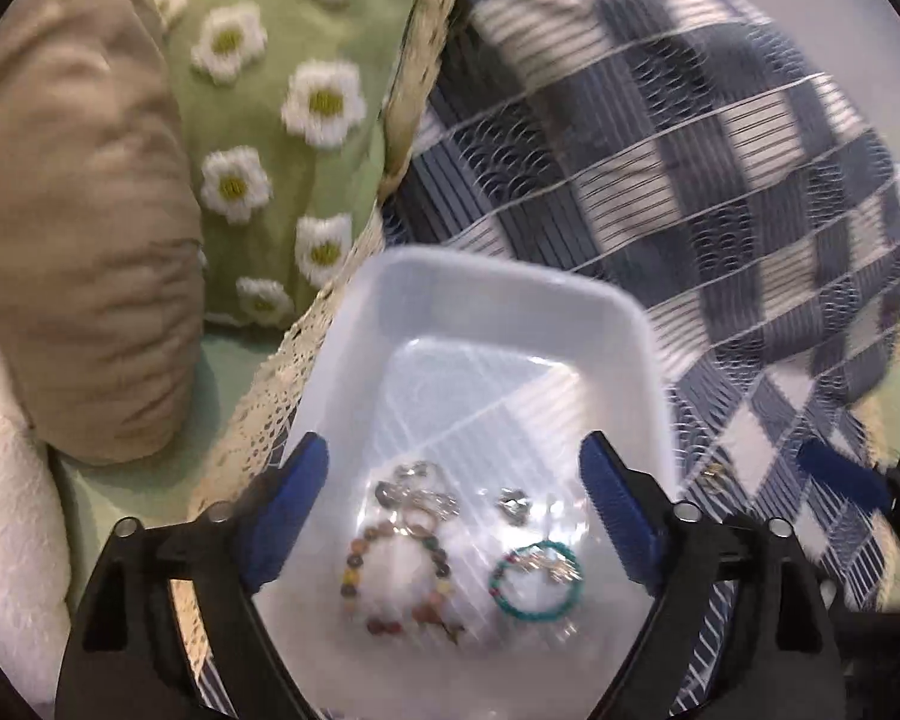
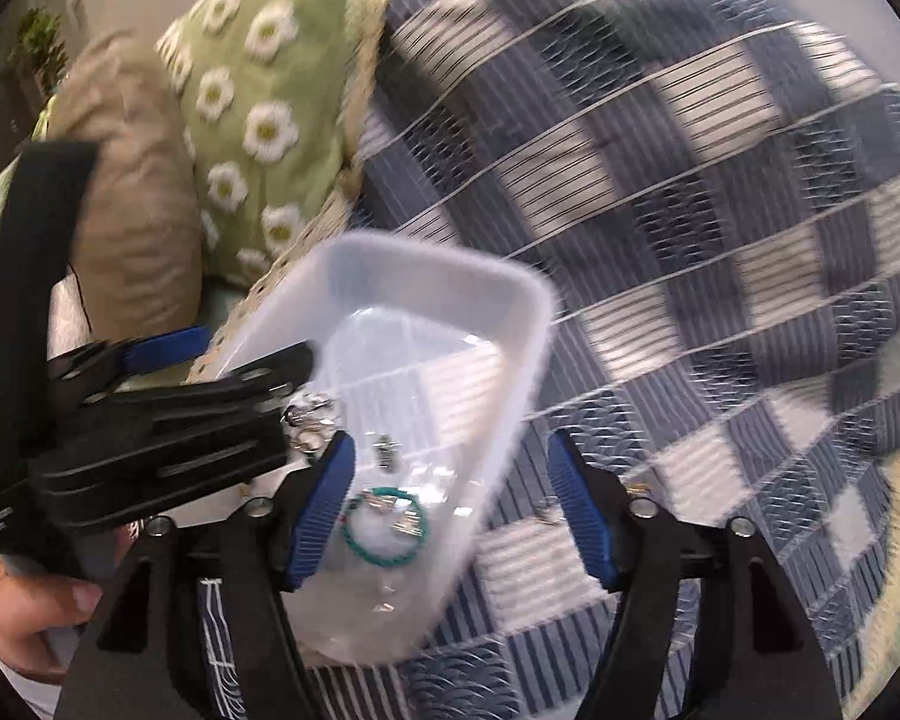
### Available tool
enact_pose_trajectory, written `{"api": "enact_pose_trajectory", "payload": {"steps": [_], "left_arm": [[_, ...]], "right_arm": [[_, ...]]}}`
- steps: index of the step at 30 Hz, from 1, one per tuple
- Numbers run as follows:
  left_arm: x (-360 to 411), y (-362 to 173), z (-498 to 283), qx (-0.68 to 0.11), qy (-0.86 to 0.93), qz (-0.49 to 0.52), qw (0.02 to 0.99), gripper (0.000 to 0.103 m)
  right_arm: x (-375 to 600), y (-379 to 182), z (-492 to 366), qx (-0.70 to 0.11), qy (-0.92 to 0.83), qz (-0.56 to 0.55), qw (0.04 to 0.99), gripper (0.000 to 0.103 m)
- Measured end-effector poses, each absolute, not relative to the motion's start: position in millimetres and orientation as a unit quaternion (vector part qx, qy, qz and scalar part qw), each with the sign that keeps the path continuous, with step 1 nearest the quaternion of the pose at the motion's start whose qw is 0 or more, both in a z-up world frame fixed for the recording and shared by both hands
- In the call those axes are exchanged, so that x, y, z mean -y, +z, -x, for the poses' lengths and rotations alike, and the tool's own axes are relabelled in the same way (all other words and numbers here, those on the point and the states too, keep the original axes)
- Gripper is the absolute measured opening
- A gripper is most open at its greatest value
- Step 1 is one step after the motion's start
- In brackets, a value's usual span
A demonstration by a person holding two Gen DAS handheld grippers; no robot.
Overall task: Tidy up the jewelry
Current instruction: 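Move the left tool back over the rings on the cloth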
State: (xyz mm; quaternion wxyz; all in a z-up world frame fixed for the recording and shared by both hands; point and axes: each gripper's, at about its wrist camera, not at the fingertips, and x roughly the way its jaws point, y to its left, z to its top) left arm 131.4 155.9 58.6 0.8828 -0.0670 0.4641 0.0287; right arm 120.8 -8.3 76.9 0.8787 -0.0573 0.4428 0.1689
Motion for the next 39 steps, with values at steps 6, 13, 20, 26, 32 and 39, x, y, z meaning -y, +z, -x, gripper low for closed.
{"api": "enact_pose_trajectory", "payload": {"steps": [6,13,20,26,32,39], "left_arm": [[-127.0,86.1,-96.2,-0.440,-0.009,0.047,0.897,0.087],[-66.8,64.4,-87.9,-0.465,-0.046,0.013,0.884,0.087],[14.2,36.4,-95.4,-0.493,-0.119,-0.001,0.862,0.087],[39.1,9.2,-125.5,-0.509,-0.096,-0.009,0.855,0.087],[39.5,-20.6,-147.9,-0.520,-0.073,-0.024,0.851,0.086],[40.7,-45.2,-163.1,-0.536,-0.061,-0.043,0.841,0.072]], "right_arm": [[74.7,82.8,-99.5,-0.432,0.128,0.037,0.892,0.077],[153.7,39.8,-82.9,-0.460,0.068,0.003,0.885,0.078],[185.9,29.9,-89.4,-0.465,0.044,-0.023,0.884,0.078],[215.7,20.8,-94.5,-0.472,-0.003,-0.020,0.881,0.077],[233.8,30.0,-95.1,-0.457,-0.029,-0.032,0.889,0.077],[224.9,27.9,-95.3,-0.464,-0.010,-0.020,0.886,0.076]]}}
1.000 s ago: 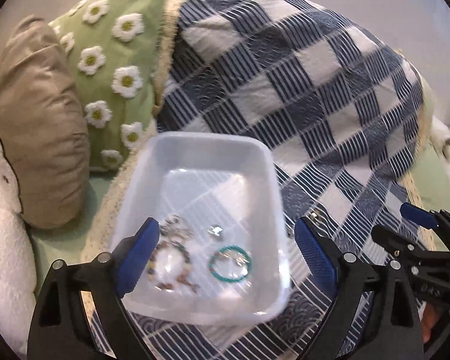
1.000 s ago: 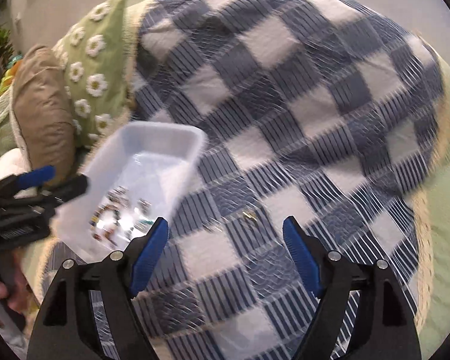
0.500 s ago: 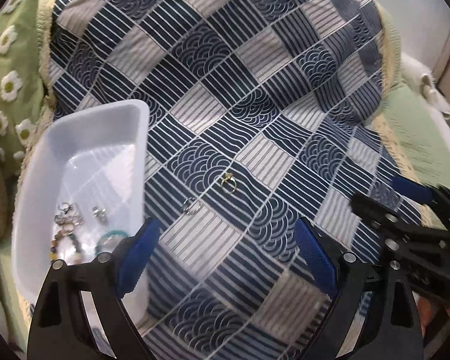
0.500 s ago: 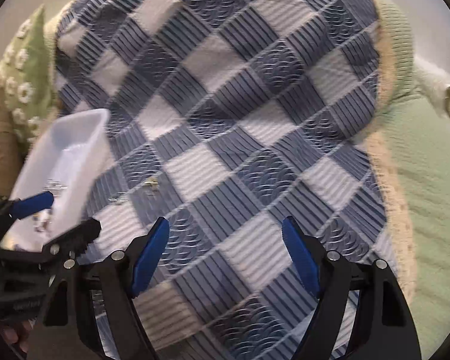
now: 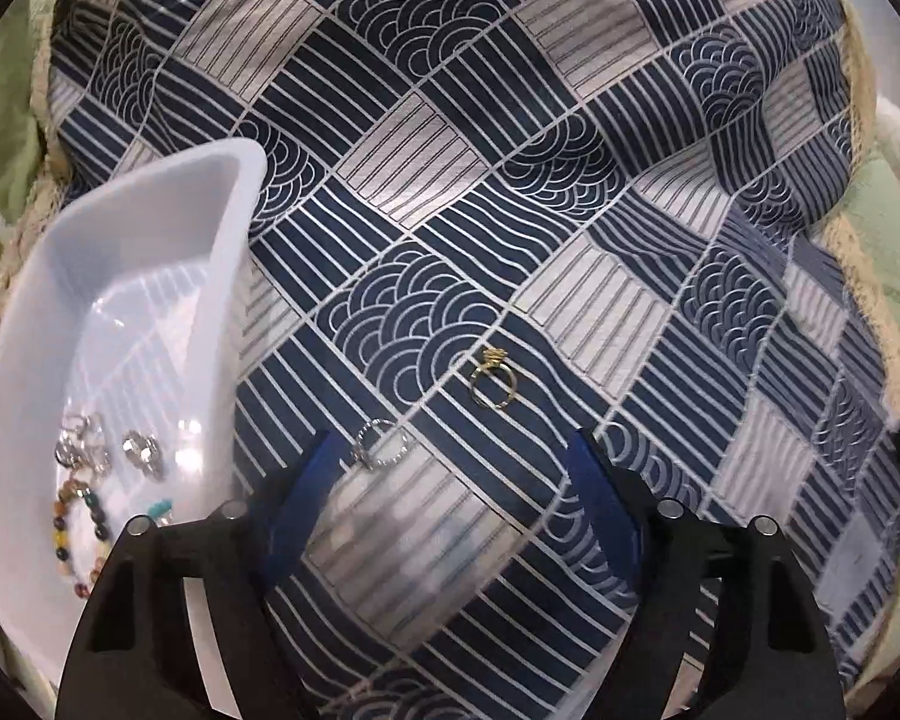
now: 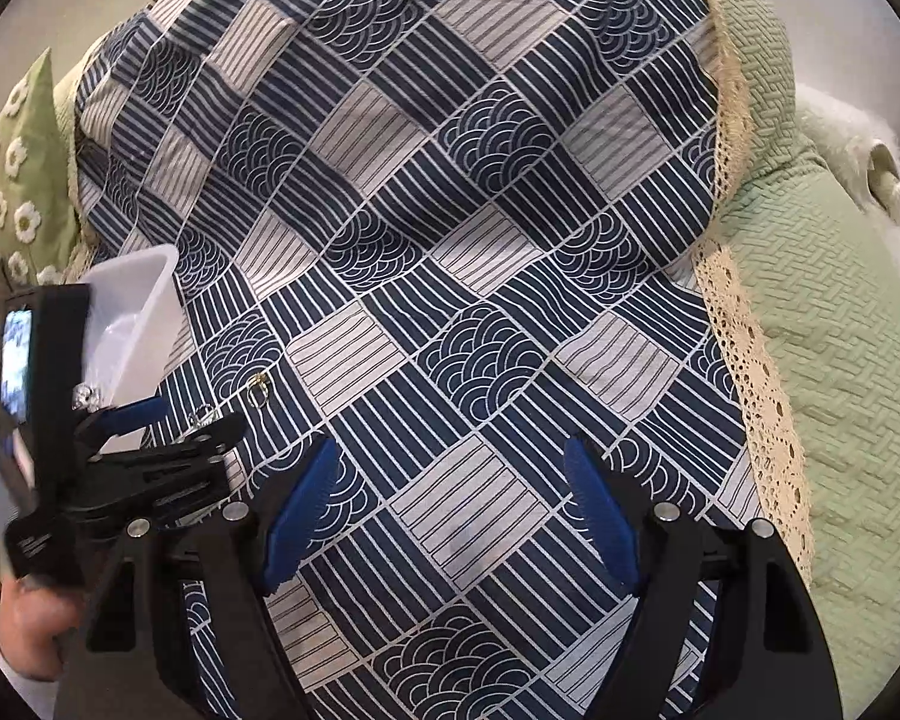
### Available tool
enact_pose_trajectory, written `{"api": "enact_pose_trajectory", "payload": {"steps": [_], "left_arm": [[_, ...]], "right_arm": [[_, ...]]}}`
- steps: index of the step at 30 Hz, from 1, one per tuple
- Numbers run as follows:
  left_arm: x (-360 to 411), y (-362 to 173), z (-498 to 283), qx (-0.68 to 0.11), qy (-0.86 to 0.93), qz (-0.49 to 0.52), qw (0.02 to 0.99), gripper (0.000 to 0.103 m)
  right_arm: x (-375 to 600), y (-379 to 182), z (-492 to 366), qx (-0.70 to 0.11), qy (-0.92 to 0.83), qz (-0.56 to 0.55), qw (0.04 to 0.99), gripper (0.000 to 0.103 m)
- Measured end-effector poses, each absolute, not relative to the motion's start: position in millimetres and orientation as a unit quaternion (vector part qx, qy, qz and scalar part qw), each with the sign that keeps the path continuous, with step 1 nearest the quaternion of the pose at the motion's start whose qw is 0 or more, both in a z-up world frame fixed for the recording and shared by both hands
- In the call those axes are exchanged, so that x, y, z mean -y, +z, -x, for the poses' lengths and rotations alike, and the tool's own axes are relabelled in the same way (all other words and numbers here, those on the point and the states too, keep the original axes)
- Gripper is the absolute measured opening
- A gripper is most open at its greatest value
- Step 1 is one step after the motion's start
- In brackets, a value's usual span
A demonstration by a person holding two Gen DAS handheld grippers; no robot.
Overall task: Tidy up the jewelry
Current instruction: 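Move the left tool back over the rings on the cloth, then grasp the silver beaded ring with the left tool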
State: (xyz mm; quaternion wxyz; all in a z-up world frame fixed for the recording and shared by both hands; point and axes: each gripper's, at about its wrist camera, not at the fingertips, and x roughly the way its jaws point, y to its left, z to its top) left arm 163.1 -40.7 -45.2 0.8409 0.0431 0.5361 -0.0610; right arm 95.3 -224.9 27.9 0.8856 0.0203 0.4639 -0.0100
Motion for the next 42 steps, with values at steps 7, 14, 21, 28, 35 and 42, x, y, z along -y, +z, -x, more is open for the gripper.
{"api": "enact_pose_trajectory", "payload": {"steps": [7,14,21,28,35,42], "left_arm": [[48.7,-48.4,-166.2,-0.529,-0.044,-0.094,0.842,0.059],[49.6,-47.2,-167.1,-0.544,-0.068,-0.072,0.833,0.042],[46.7,-57.5,-167.2,-0.554,-0.040,-0.080,0.828,0.040],[49.0,-65.4,-170.2,-0.559,-0.027,-0.088,0.824,0.040],[46.5,-69.5,-173.7,-0.560,-0.033,-0.069,0.825,0.038],[38.8,-68.6,-176.6,-0.570,-0.040,-0.038,0.820,0.012]], "right_arm": [[220.8,28.2,-94.2,-0.465,-0.006,-0.016,0.885,0.076],[220.0,27.1,-94.7,-0.467,-0.006,-0.016,0.884,0.076],[214.5,25.9,-93.1,-0.469,-0.001,-0.010,0.883,0.077],[210.4,24.1,-92.2,-0.470,0.003,-0.005,0.883,0.077],[207.3,22.1,-91.8,-0.473,0.006,-0.002,0.881,0.077],[204.4,19.7,-90.9,-0.475,0.004,0.002,0.880,0.077]]}}
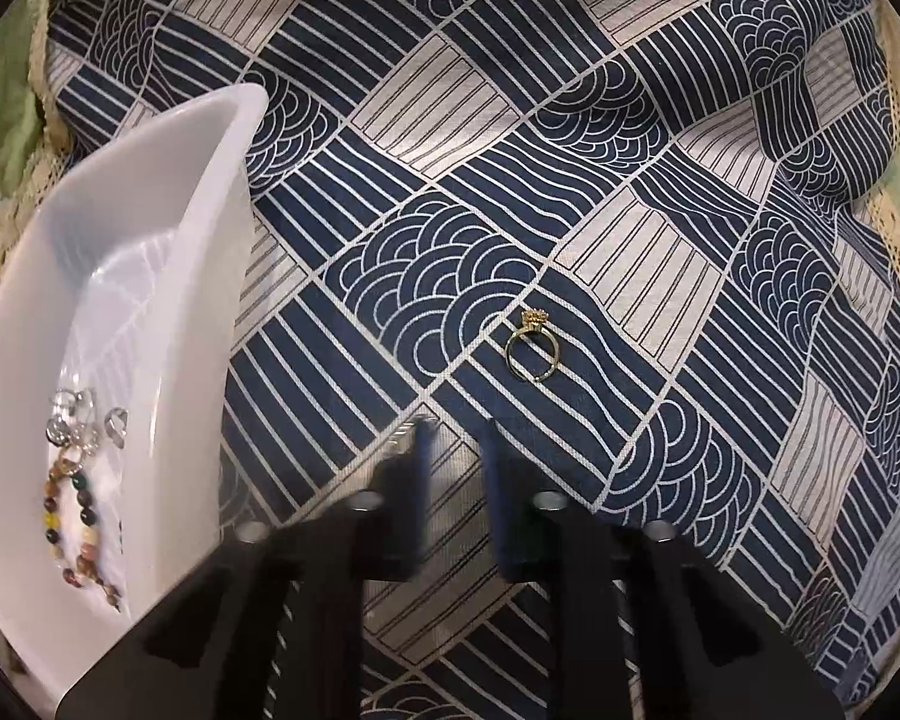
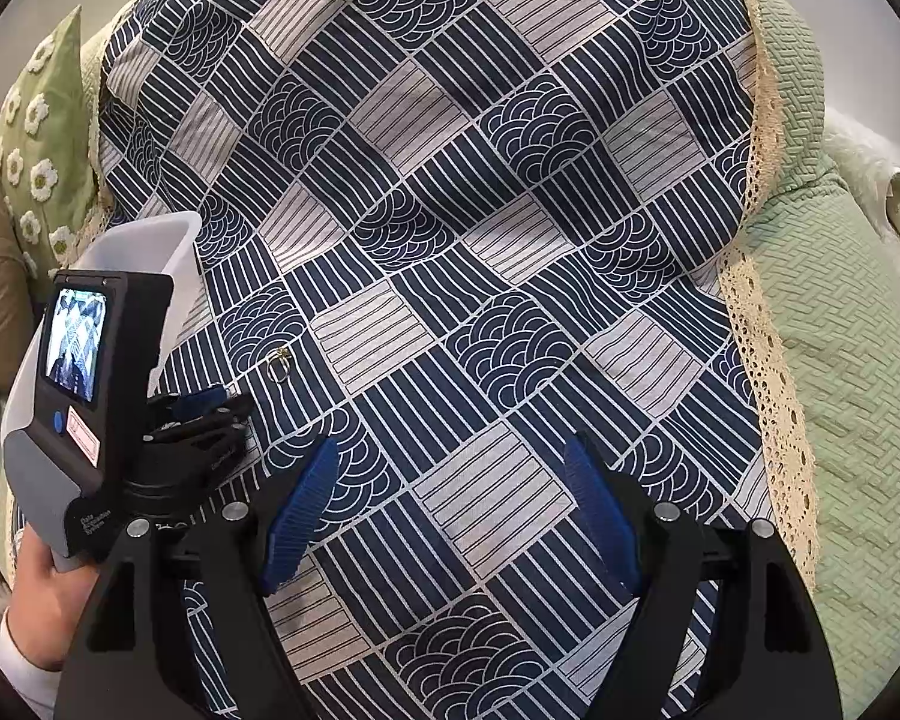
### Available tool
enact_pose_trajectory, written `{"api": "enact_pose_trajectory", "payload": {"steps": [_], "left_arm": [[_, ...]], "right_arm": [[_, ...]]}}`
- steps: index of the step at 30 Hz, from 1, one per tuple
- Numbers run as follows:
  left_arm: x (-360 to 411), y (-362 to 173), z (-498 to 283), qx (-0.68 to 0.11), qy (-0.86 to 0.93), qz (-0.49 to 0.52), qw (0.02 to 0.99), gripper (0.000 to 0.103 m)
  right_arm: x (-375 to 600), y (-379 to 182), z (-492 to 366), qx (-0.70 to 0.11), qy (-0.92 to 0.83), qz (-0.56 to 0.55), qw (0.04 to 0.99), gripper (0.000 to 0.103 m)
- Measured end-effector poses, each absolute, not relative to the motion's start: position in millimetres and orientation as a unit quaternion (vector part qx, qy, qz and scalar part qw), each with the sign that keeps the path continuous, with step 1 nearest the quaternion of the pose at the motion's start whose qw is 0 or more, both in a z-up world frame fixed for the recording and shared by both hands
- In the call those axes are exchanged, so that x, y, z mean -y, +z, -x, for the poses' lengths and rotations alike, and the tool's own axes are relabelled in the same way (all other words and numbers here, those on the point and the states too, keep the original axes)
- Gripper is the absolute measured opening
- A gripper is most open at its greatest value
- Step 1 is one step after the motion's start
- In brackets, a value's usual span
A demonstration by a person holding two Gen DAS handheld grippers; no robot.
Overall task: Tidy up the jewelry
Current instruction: 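Grasp the silver beaded ring with the left tool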
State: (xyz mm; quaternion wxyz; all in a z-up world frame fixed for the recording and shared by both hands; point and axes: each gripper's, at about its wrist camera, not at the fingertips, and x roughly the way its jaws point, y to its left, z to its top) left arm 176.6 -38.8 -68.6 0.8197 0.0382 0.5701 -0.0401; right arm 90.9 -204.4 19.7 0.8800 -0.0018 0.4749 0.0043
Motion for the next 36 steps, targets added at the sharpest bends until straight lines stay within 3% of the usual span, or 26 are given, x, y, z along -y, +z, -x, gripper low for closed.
{"api": "enact_pose_trajectory", "payload": {"steps": [6,21,27,31,36], "left_arm": [[34.0,-67.8,-178.8,-0.579,-0.047,-0.016,0.813,0.004],[53.2,-37.4,-156.0,-0.553,-0.069,-0.048,0.829,0.003],[47.5,-48.6,-158.8,-0.547,-0.043,-0.080,0.833,0.009],[45.0,-58.4,-162.0,-0.550,-0.032,-0.090,0.829,0.037],[47.7,-61.3,-162.9,-0.550,-0.035,-0.092,0.829,0.038]], "right_arm": [[203.5,18.6,-91.5,-0.476,0.005,0.007,0.879,0.077],[203.3,10.6,-96.4,-0.487,-0.002,0.013,0.873,0.076],[199.5,9.3,-96.0,-0.489,0.001,0.021,0.872,0.077],[198.6,8.7,-96.4,-0.491,0.001,0.024,0.871,0.077],[198.5,8.6,-96.0,-0.490,0.002,0.022,0.871,0.077]]}}
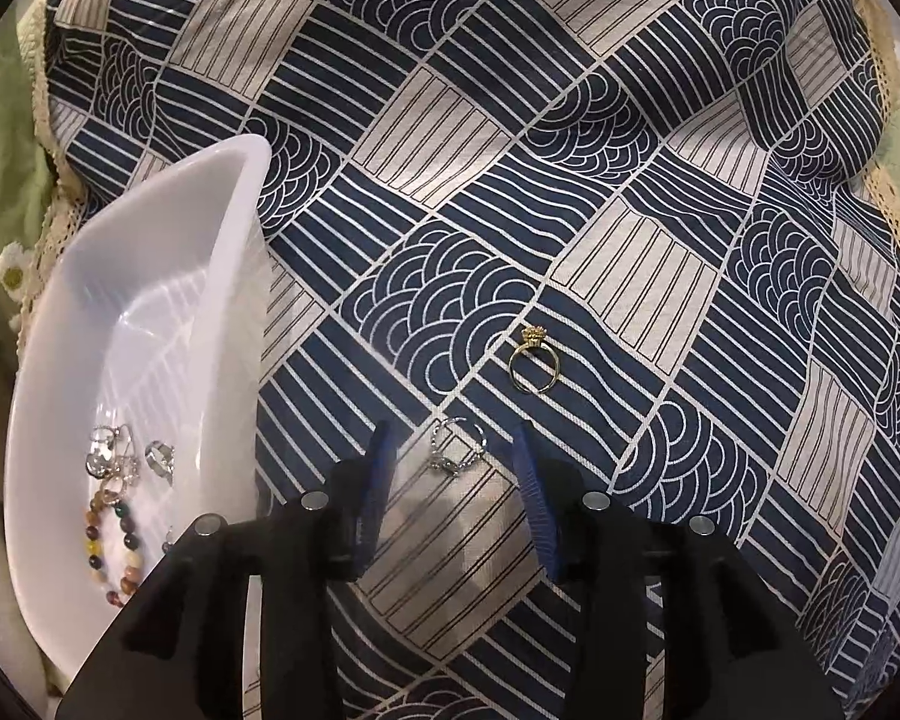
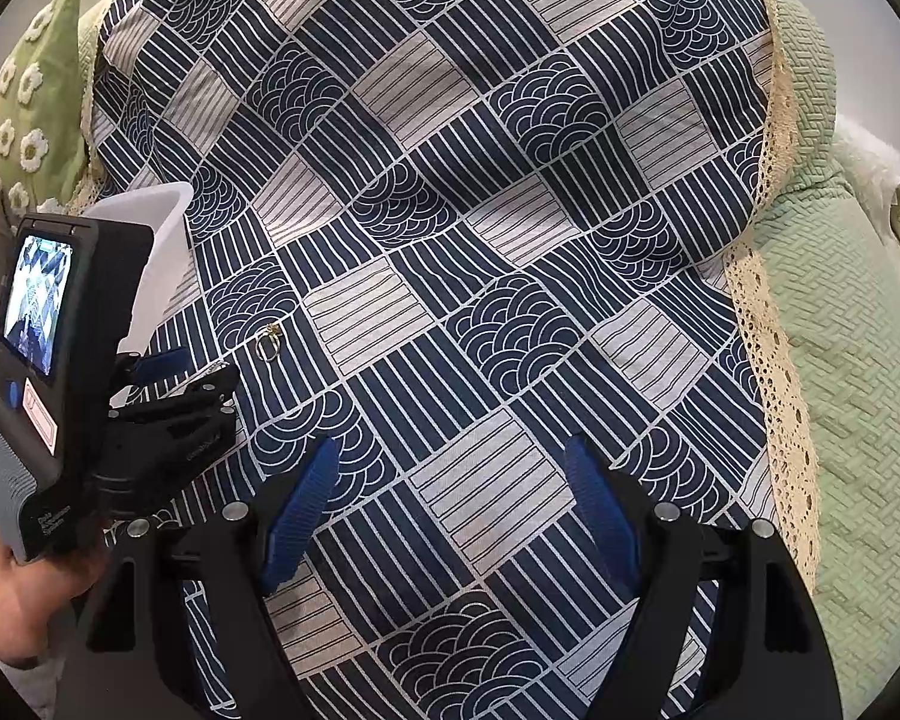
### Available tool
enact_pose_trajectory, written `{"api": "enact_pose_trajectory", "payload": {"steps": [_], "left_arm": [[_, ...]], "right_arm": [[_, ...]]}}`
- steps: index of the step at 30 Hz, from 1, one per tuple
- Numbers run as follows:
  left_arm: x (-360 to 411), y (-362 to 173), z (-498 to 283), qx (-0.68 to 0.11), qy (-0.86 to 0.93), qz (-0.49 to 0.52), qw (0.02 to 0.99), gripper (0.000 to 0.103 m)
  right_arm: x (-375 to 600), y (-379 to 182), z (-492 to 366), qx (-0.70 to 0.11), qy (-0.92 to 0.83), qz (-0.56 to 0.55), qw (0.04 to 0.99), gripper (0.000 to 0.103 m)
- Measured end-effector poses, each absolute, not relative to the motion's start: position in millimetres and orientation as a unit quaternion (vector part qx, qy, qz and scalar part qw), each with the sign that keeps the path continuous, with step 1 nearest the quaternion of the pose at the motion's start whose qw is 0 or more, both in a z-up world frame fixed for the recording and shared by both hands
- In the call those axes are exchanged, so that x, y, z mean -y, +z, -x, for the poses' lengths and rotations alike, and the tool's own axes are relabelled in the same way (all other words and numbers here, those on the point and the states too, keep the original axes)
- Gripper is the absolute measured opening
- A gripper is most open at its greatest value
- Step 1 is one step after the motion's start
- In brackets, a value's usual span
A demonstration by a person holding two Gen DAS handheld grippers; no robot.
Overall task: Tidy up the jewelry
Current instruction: 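Grasp the silver beaded ring with the left tool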
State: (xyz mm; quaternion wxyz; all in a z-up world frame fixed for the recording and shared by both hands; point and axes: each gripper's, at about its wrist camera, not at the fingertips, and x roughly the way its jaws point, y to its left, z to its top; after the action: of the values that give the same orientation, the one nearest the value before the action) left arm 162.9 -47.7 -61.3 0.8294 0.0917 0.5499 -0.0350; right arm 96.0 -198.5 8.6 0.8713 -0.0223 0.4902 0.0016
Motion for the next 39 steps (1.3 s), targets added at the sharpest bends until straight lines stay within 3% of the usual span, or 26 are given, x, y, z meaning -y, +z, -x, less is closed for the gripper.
{"api": "enact_pose_trajectory", "payload": {"steps": [9,24,31,39], "left_arm": [[46.3,-78.5,-173.1,-0.567,-0.051,-0.065,0.819,0.037],[41.1,-84.3,-181.4,-0.566,-0.061,-0.049,0.821,0.020],[38.5,-74.4,-177.4,-0.554,-0.056,-0.040,0.830,0.019],[31.3,-28.6,-147.1,-0.530,-0.082,-0.014,0.844,0.019]], "right_arm": [[198.5,8.4,-96.1,-0.491,-0.001,0.022,0.871,0.077],[197.6,5.2,-98.8,-0.496,-0.003,0.029,0.868,0.077],[197.9,4.7,-99.4,-0.497,-0.003,0.030,0.867,0.077],[195.0,-2.5,-104.3,-0.500,-0.002,0.025,0.866,0.077]]}}
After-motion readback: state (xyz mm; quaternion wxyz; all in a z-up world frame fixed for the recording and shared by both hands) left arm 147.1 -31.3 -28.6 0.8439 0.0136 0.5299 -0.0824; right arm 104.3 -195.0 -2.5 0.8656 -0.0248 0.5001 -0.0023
